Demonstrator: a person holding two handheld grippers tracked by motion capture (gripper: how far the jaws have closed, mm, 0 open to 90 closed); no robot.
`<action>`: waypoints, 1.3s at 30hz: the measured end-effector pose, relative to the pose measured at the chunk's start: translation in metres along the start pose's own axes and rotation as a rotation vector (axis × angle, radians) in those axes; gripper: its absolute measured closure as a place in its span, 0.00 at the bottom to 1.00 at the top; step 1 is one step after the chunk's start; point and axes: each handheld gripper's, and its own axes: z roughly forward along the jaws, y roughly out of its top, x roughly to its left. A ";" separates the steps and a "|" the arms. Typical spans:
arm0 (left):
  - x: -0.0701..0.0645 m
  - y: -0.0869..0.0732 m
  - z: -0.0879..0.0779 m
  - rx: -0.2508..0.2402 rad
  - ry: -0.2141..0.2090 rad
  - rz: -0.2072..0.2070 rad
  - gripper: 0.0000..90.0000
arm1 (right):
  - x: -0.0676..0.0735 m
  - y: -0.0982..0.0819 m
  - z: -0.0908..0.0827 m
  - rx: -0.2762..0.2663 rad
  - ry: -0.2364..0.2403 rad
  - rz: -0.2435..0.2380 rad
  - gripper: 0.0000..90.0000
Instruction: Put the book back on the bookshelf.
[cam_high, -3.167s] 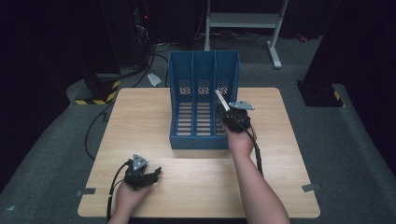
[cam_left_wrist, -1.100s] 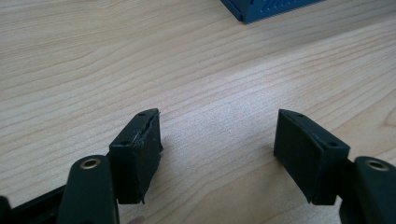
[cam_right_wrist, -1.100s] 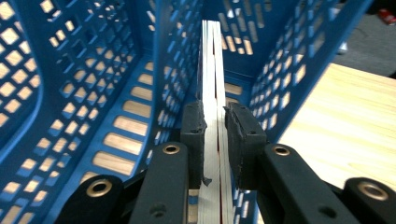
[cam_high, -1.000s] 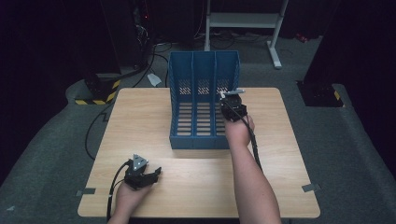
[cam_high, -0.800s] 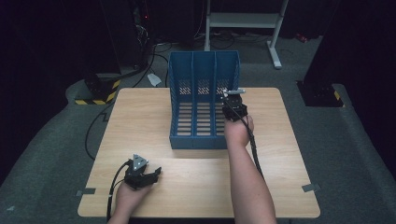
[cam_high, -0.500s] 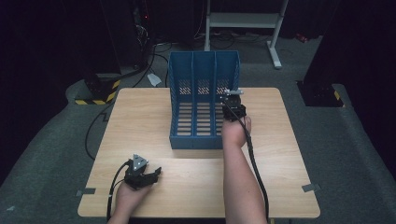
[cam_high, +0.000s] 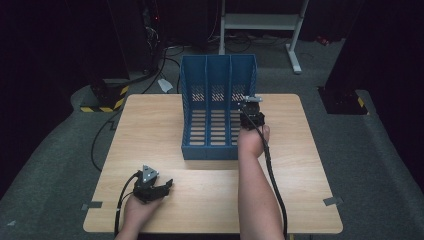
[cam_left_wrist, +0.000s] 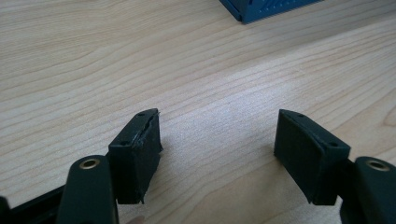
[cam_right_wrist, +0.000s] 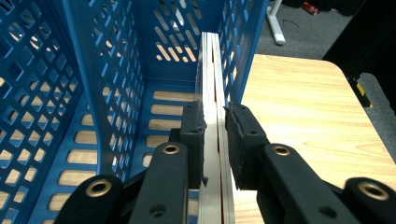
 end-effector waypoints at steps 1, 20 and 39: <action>0.000 0.000 0.000 -0.001 0.000 0.000 0.35 | -0.001 -0.001 0.001 0.002 0.001 0.000 0.86; 0.000 0.000 0.000 -0.003 0.001 -0.002 0.35 | -0.006 -0.005 0.001 -0.024 0.042 0.019 0.78; 0.000 0.000 0.000 -0.003 0.001 -0.002 0.35 | -0.009 -0.004 0.000 -0.019 0.056 0.030 0.66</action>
